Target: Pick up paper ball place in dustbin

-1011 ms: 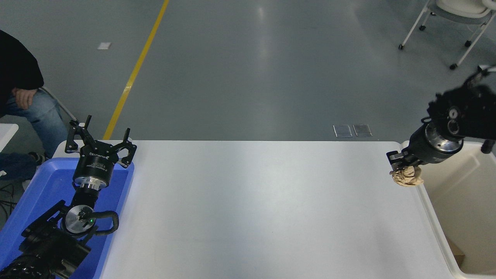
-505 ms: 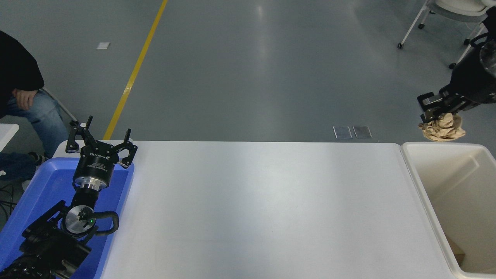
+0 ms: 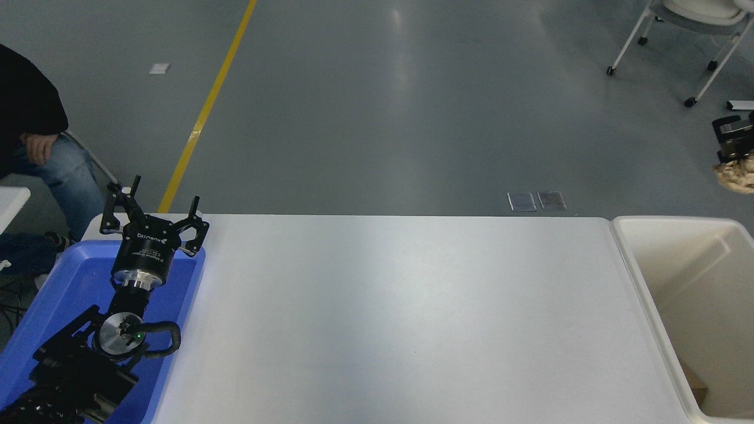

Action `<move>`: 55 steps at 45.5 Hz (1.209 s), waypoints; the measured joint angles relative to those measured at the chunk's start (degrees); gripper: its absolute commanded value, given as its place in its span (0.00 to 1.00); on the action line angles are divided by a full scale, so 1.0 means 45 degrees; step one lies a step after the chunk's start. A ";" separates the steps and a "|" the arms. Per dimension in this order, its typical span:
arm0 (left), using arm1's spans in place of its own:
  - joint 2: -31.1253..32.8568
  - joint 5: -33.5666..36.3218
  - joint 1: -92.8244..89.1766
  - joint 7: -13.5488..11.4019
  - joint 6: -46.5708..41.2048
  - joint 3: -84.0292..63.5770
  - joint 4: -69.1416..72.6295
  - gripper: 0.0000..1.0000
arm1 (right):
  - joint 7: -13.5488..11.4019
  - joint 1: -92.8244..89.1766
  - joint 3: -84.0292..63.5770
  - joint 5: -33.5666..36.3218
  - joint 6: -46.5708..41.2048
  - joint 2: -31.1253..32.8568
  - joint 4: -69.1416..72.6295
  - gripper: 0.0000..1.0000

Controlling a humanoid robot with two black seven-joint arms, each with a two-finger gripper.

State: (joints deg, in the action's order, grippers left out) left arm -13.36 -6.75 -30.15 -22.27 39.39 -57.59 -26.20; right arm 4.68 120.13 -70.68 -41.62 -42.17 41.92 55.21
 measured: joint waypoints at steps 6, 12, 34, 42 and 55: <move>0.0000 -0.0004 0.0000 -0.0008 0.0000 0.0000 0.0001 1.00 | 0.0241 -0.3597 0.1169 -0.0154 0.1428 0.0489 -0.2896 0.00; -0.0001 -0.0001 0.0001 -0.0008 0.0000 0.0000 0.0002 1.00 | 0.0373 -0.7510 0.3218 0.0166 0.2505 0.0538 -0.5536 0.00; 0.0000 -0.0003 0.0000 -0.0011 -0.0001 -0.0010 0.0002 1.00 | 0.0137 -1.6371 0.8367 0.1799 0.6150 -0.1656 -1.0091 1.00; 0.0000 -0.0005 -0.0001 -0.0012 -0.0001 -0.0013 0.0002 1.00 | 0.0055 -1.7207 0.8801 0.1993 0.6775 -0.2172 -1.0250 1.00; 0.0000 -0.0003 -0.0011 -0.0011 -0.0001 -0.0013 0.0002 1.00 | 0.0000 -1.7628 0.9058 0.2102 0.7125 -0.2594 -1.0331 1.00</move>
State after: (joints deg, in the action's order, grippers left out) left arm -13.36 -6.76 -30.20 -22.32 39.38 -57.65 -26.19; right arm 4.68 40.80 -29.92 -32.16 -10.10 30.25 8.73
